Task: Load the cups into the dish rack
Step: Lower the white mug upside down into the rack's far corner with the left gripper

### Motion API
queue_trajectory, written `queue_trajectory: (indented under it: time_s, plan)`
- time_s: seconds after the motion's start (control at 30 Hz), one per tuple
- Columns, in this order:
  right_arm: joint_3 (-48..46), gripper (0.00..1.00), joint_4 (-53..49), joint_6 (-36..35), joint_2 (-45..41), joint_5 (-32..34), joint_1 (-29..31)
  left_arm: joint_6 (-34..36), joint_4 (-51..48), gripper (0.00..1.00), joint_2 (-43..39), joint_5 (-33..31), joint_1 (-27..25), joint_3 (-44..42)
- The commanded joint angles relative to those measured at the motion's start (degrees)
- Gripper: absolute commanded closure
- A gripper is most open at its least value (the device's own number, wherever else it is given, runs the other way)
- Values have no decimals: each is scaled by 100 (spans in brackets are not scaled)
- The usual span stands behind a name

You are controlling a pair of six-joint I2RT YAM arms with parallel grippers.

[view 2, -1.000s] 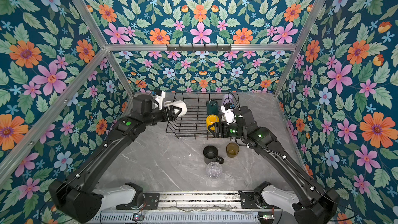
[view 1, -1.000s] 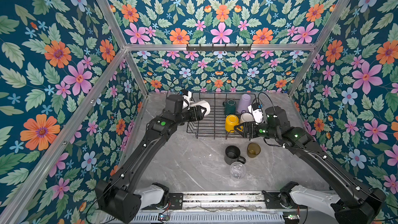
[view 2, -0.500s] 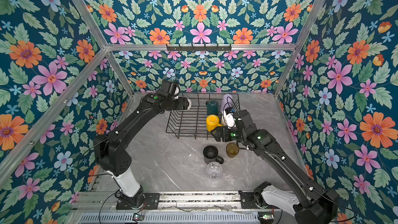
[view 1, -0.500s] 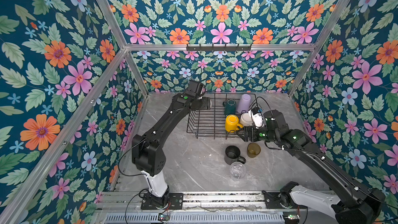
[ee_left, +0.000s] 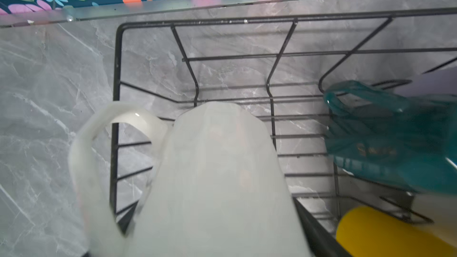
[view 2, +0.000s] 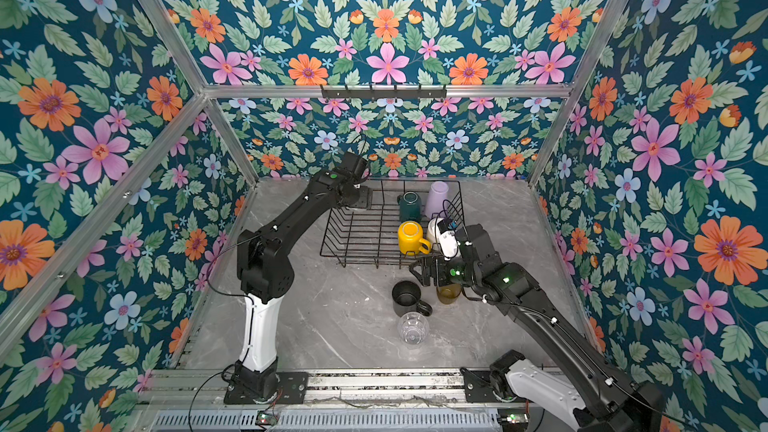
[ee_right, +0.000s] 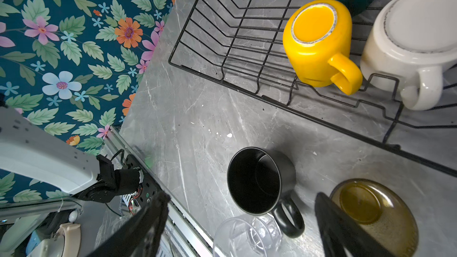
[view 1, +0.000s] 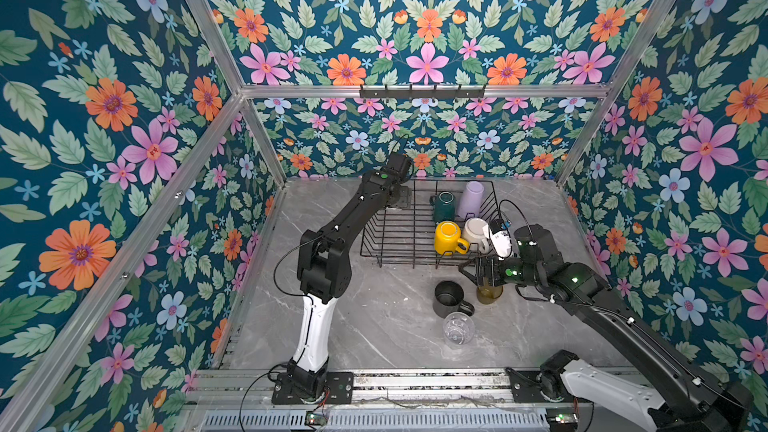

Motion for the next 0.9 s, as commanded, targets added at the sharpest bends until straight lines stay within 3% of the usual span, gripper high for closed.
queue_trajectory:
  time_s: [0.0, 0.4, 0.87]
  plan:
    - [-104, 6, 76, 42, -108, -115, 4, 127, -19, 100, 249, -190, -11, 381]
    - [-361, 3, 57, 208, -437, -220, 2, 309, -279, 100, 962, -303, 42, 1092]
    - [-485, 3, 192, 366, -418, -334, 8, 414, -398, 100, 1332, -215, 99, 1142]
